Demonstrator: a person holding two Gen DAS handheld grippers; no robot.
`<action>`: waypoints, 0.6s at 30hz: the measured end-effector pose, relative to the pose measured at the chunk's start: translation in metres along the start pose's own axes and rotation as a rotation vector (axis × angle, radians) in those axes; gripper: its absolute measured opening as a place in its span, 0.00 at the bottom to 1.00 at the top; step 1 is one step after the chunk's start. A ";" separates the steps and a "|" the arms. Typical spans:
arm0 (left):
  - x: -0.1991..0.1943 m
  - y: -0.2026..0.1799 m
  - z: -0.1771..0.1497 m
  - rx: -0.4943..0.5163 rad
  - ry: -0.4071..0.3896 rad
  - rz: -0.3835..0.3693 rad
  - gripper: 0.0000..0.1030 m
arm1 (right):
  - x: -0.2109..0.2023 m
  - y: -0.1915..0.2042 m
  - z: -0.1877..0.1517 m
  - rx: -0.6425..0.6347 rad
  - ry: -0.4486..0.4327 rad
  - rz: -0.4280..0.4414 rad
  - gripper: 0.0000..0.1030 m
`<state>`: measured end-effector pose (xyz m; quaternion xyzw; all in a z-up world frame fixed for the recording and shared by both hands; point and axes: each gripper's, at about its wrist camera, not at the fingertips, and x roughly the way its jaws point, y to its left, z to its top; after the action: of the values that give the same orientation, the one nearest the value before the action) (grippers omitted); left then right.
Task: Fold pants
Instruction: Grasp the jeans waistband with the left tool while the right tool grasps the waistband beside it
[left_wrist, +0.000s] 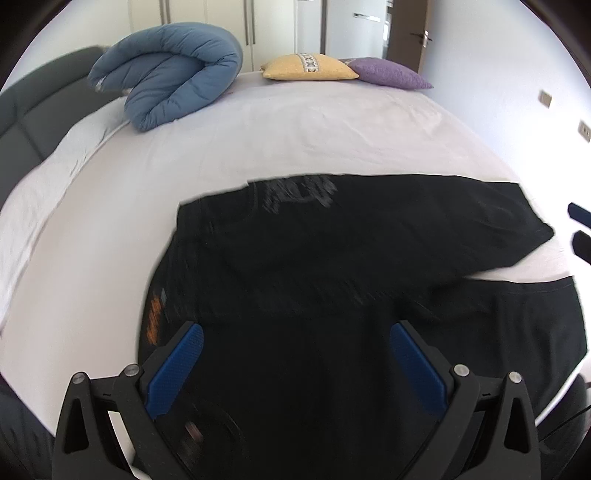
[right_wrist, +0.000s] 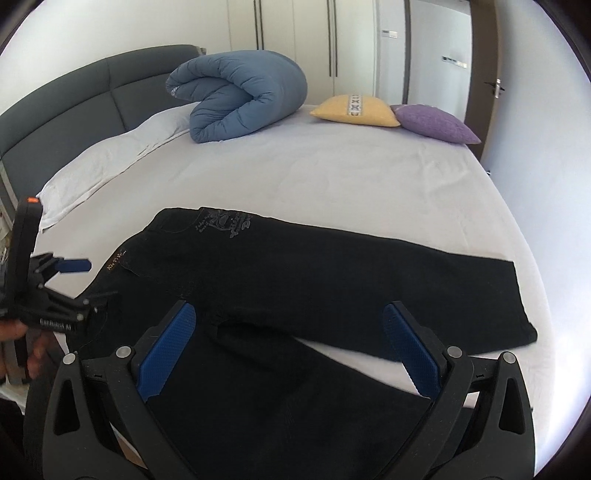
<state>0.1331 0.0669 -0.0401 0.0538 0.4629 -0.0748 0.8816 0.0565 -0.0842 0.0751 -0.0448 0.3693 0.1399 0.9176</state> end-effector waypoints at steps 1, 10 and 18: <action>0.011 0.008 0.014 0.038 -0.006 -0.016 1.00 | 0.011 -0.008 0.009 -0.016 0.015 0.029 1.00; 0.141 0.063 0.141 0.319 0.198 -0.240 0.87 | 0.110 -0.054 0.063 -0.143 0.166 0.220 0.55; 0.209 0.073 0.170 0.381 0.378 -0.409 0.65 | 0.146 -0.060 0.059 -0.187 0.206 0.322 0.54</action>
<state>0.4009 0.0934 -0.1143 0.1365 0.5973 -0.3237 0.7210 0.2139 -0.0985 0.0157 -0.0841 0.4490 0.3131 0.8327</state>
